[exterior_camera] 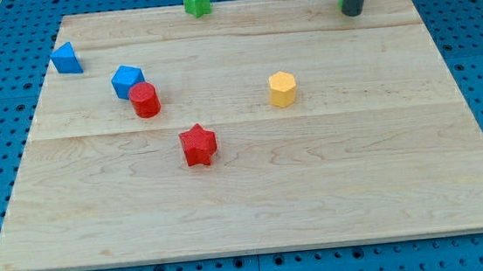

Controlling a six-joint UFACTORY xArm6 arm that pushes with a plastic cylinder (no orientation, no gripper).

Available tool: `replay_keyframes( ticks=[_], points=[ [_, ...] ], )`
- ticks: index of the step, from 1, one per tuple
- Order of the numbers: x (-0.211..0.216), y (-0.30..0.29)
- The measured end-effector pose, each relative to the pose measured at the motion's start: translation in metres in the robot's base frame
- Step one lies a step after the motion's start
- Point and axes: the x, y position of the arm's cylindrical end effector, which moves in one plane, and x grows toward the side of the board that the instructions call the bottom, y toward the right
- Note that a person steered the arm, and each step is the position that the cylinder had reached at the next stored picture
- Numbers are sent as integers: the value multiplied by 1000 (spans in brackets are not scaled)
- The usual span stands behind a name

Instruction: Move the red star downwards

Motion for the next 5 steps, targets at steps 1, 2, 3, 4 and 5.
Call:
replay_keyframes(
  ticks=[1, 2, 3, 4, 5],
  points=[
    [8, -12],
    [6, -9],
    [15, -34],
    [66, -94],
    [77, -112]
  ],
)
